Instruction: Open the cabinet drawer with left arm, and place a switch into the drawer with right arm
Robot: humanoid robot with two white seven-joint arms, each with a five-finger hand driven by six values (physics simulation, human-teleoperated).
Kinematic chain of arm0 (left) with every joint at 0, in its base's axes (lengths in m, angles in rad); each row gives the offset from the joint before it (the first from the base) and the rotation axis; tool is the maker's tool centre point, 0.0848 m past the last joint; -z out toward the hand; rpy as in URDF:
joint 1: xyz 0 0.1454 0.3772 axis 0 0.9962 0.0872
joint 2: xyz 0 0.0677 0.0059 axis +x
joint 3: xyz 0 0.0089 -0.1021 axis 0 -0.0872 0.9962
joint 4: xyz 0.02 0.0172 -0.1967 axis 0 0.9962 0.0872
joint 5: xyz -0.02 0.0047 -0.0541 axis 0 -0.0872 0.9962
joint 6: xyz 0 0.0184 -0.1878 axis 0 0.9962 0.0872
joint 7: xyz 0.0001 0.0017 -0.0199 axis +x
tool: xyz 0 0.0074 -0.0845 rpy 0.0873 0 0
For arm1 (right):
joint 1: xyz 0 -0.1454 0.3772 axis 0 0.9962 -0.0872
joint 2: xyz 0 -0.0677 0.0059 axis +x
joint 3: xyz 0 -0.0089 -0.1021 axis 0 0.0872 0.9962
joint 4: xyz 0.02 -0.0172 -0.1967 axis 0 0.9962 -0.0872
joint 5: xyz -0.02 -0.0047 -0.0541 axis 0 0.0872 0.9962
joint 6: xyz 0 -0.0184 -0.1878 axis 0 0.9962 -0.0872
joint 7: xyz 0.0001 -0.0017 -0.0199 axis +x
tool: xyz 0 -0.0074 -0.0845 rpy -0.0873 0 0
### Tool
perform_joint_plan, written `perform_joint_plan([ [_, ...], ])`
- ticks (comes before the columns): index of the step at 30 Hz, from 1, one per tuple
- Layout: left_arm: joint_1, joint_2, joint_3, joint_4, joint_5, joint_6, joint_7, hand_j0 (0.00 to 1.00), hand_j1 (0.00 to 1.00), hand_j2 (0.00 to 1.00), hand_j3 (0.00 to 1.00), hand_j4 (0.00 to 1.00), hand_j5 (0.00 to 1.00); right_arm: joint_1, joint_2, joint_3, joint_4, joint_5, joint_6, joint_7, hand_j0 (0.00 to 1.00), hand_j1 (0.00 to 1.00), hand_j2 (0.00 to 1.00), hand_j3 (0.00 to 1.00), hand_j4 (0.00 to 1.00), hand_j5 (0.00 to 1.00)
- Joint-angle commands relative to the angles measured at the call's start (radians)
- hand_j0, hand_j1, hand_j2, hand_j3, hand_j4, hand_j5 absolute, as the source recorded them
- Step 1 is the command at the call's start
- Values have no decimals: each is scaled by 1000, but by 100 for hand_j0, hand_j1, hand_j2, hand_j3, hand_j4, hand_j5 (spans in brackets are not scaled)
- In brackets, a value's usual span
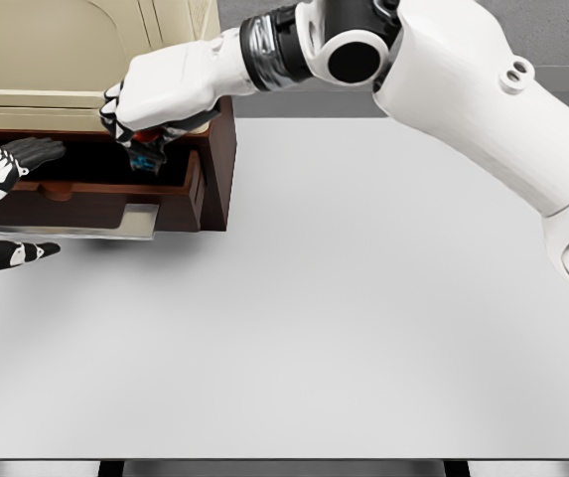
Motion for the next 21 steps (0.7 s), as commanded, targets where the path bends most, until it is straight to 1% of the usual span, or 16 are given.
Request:
perform_joint_plan([
  [1, 0, 1, 0, 0, 7, 2, 2, 100, 100, 100, 100, 100, 100, 0, 19, 5, 35, -5, 4, -1, 20, 20, 20, 20, 20, 20],
  [3, 0, 1, 0, 0, 7, 2, 0, 100, 100, 100, 100, 100, 100, 0, 31, 8, 47, -5, 4, -1, 20, 20, 20, 20, 20, 20],
  [11, 0, 1, 0, 0, 7, 2, 0, 100, 100, 100, 100, 100, 100, 0, 42, 12, 52, -4, 4, -1, 20, 20, 20, 20, 20, 20],
  [14, 0, -1, 0, 0, 7, 2, 2, 100, 100, 100, 100, 100, 100, -2, 42, 23, 55, -5, 4, -1, 22, 22, 22, 22, 22, 22],
  [15, 0, -1, 0, 0, 7, 2, 0, 100, 100, 100, 100, 100, 100, -2, 42, 23, 55, -4, 4, -1, 48, 48, 48, 48, 48, 48],
  [16, 0, -1, 0, 0, 7, 2, 2, 100, 100, 100, 100, 100, 100, 0, 42, 22, 55, 27, 4, -1, 100, 100, 100, 100, 100, 100],
  [21, 0, -1, 0, 0, 7, 2, 0, 100, 100, 100, 100, 100, 100, 0, 40, 19, 46, 38, 4, -1, 100, 100, 100, 100, 100, 100],
])
